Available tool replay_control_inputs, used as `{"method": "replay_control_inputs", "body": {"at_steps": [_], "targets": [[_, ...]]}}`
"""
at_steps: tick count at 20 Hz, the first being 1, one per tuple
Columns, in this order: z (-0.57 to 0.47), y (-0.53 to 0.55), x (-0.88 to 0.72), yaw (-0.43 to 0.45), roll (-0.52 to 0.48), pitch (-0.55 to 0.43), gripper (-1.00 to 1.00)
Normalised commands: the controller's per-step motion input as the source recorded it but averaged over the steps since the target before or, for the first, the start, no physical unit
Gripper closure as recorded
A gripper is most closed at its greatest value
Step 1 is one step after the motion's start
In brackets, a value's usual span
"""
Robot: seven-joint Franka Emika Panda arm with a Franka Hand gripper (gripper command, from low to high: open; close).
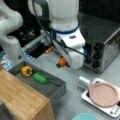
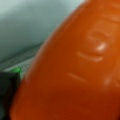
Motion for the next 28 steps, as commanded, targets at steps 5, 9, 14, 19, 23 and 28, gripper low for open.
{"method": "replay_control_inputs", "body": {"at_steps": [5,9,14,19,23,28], "targets": [[-0.08,-0.16,-0.15,0.249,0.051,-0.093,1.0],[-0.15,-0.12,-0.17,0.259,0.054,-0.155,1.0],[-0.2,-0.11,-0.19,0.206,0.056,-0.216,1.0],[-0.18,-0.14,-0.27,0.136,0.081,-0.221,1.0],[-0.14,-0.14,-0.32,0.099,0.095,-0.231,1.0],[-0.16,-0.14,-0.42,0.108,0.129,-0.292,1.0]]}}
